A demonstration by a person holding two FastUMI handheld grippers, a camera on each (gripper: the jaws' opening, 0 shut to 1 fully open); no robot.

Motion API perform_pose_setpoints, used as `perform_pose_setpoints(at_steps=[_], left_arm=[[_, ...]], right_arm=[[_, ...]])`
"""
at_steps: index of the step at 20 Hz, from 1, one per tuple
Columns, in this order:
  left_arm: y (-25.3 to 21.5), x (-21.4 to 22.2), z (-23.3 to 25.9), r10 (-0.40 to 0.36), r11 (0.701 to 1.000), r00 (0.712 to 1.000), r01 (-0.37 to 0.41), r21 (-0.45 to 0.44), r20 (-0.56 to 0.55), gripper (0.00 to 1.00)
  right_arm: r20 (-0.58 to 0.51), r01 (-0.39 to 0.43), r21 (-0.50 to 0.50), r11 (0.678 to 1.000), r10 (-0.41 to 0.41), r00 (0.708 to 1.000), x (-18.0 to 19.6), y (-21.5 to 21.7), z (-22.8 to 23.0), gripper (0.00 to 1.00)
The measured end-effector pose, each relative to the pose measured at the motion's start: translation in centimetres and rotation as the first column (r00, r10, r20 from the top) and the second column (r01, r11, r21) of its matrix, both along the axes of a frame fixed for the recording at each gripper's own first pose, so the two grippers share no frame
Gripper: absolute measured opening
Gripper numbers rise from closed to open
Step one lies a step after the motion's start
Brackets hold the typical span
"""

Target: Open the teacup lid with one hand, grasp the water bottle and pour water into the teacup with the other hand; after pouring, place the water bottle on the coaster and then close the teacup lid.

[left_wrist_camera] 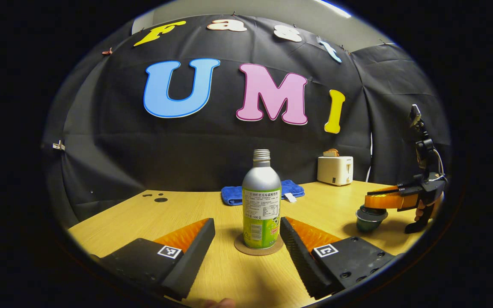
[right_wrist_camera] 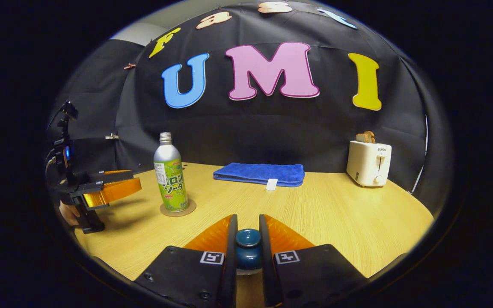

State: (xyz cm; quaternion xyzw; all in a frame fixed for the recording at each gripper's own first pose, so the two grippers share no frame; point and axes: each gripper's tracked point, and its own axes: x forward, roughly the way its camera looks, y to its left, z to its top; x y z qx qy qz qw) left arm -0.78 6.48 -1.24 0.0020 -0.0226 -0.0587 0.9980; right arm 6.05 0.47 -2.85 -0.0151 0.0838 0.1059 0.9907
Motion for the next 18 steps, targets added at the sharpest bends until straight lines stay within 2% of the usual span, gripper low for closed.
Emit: perform_pose_setpoints(at_steps=[4, 9, 10, 12, 13, 14, 16, 17, 18], left_arm=[[0.0, 0.1, 0.0, -0.001, 1.000, 1.000, 0.001, 0.000, 0.000, 0.96], [-0.1, -0.1, 0.0, -0.009, 1.000, 1.000, 0.009, 0.001, 0.000, 0.96], [-0.1, 0.0, -0.1, -0.009, 1.000, 1.000, 0.009, 0.001, 0.001, 0.96], [-0.1, 0.1, -0.1, -0.009, 1.000, 1.000, 0.009, 0.001, 0.001, 0.96], [-0.1, 0.0, 0.0, -0.007, 1.000, 1.000, 0.007, 0.001, 0.001, 0.96], [0.1, 0.1, -0.1, -0.001, 1.000, 1.000, 0.001, 0.001, 0.000, 0.96], [0.4, -0.1, -0.1, 0.015, 1.000, 1.000, -0.015, -0.001, -0.001, 0.96], [0.5, -0.3, -0.1, 0.028, 1.000, 1.000, -0.028, -0.002, -0.001, 0.96], [0.6, -0.3, -0.2, 0.038, 0.999, 0.999, -0.038, -0.002, -0.002, 0.96]], right_arm=[[-0.010, -0.007, -0.047, 0.999, 0.007, 1.000, 0.1, 0.6, -0.3, 0.29], [-0.051, 0.012, -0.035, 0.999, -0.013, 0.999, 0.3, 0.2, -0.9, 0.31], [-0.053, 0.014, -0.033, 0.999, -0.016, 0.998, 0.3, 0.1, -0.9, 0.27], [-0.055, 0.008, -0.034, 0.999, -0.010, 0.998, 0.2, 0.3, -0.9, 0.38], [-0.056, 0.009, -0.036, 0.999, -0.011, 0.998, 0.1, 0.4, -1.0, 0.37], [-0.048, 0.013, -0.034, 0.999, -0.014, 0.999, -0.1, 0.2, -0.7, 0.42], [-0.009, 0.029, -0.017, 0.999, -0.029, 1.000, -0.3, -0.2, 0.0, 0.48], [0.014, 0.038, -0.004, 0.999, -0.038, 0.999, -0.5, -0.5, 0.4, 0.57], [0.034, 0.047, 0.006, 0.999, -0.048, 0.998, -0.8, -0.7, 0.6, 0.60]])
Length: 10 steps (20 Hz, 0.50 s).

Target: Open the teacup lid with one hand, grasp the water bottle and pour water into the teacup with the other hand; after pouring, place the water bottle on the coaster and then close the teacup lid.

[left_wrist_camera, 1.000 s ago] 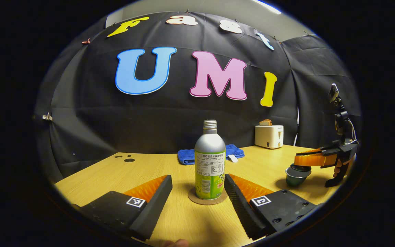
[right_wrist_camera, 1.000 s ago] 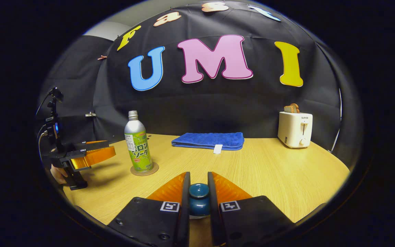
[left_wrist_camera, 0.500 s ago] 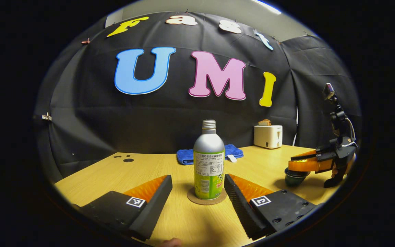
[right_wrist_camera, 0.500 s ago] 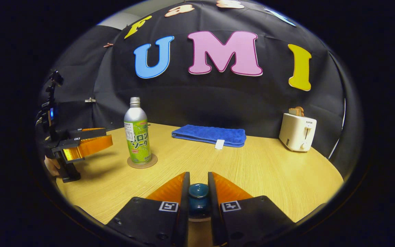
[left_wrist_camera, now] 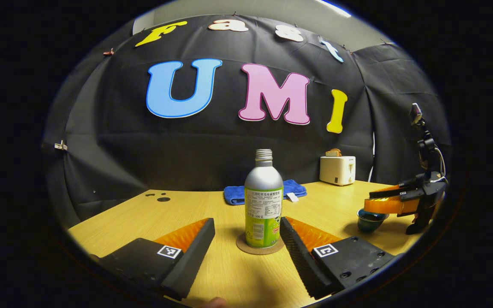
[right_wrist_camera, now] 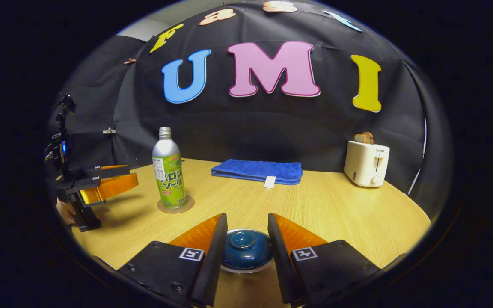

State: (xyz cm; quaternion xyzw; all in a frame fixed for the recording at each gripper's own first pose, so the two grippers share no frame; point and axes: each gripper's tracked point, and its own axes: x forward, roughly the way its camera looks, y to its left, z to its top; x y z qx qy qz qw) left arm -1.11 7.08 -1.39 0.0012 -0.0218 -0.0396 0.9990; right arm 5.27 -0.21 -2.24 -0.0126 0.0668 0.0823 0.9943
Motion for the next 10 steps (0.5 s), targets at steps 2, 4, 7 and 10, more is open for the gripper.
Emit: perform_pose_setpoints(at_steps=[2, 4, 7, 10], left_arm=[[-0.1, -0.6, 0.0, 0.017, 1.000, 1.000, -0.017, 0.000, 0.001, 0.96], [-0.5, -1.1, -0.1, 0.026, 1.000, 1.000, -0.026, -0.001, 0.000, 0.96], [-0.4, -1.8, -0.1, 0.074, 0.997, 0.997, -0.074, -0.004, -0.002, 0.95], [-0.6, -2.6, -0.2, 0.136, 0.991, 0.991, -0.136, -0.007, -0.003, 0.96]], right_arm=[[0.055, 0.012, 0.012, 1.000, -0.013, 0.998, -0.7, -0.3, 1.0, 0.73], [0.111, 0.026, 0.008, 1.000, -0.026, 0.993, -1.3, -0.6, 1.8, 0.85], [0.131, 0.051, 0.020, 0.999, -0.053, 0.990, -2.0, -1.1, 1.9, 0.93], [0.131, 0.091, 0.035, 0.995, -0.095, 0.987, -2.3, -1.8, 2.0, 0.98]])
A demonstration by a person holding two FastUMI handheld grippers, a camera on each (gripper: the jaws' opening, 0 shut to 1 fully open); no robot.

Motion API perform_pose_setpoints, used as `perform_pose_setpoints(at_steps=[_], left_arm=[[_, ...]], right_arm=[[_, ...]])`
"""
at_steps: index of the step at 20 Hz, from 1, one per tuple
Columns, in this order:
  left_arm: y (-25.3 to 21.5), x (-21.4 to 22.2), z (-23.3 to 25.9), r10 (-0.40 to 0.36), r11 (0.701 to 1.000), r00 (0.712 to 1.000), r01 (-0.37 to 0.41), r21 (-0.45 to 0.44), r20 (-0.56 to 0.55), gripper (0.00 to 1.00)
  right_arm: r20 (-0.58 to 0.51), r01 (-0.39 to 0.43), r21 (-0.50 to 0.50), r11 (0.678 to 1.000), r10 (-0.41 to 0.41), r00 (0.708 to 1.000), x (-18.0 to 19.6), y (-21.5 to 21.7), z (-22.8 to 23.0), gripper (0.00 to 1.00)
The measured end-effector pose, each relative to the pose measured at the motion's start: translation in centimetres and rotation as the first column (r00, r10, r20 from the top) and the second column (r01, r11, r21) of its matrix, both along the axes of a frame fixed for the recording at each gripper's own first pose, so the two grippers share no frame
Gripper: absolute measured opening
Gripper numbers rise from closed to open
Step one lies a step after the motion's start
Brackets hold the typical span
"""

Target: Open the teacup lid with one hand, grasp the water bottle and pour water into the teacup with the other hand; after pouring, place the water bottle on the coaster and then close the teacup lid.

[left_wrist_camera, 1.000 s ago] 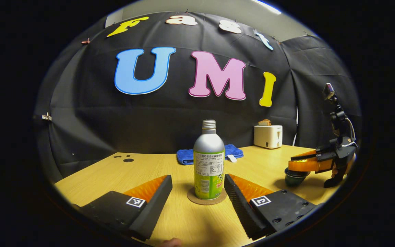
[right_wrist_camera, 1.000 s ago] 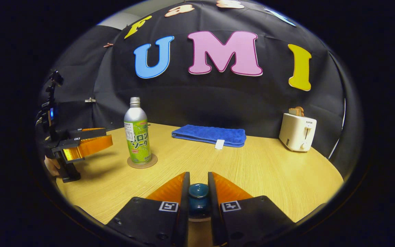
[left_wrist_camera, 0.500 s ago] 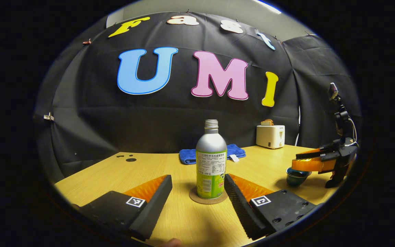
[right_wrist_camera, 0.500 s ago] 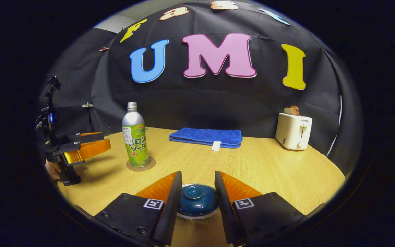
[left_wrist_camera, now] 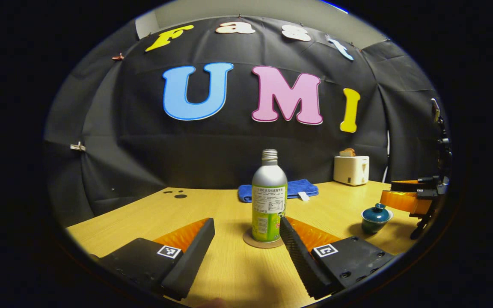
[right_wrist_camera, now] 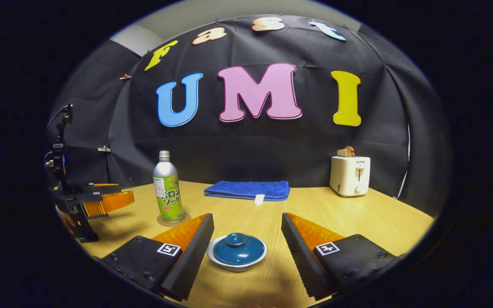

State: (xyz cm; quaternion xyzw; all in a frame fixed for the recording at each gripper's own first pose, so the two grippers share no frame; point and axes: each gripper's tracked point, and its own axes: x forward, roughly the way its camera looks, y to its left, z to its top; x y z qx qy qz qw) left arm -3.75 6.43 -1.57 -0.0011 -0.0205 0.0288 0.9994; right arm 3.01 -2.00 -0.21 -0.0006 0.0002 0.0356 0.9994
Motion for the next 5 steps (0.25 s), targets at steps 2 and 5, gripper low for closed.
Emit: perform_pose_setpoints(at_steps=[2, 5], left_arm=[[-1.6, -0.3, -0.1, -0.032, 0.999, 0.999, 0.032, 0.002, 0.001, 0.96], [-2.5, -0.3, 0.0, -0.048, 0.999, 0.999, 0.048, 0.002, 0.002, 0.96]], right_arm=[[-0.001, 0.048, 0.000, 0.999, -0.048, 0.999, -0.1, -0.7, 0.0, 0.98], [0.004, 0.108, -0.002, 0.994, -0.108, 0.994, -0.4, -1.3, 0.1, 0.98]])
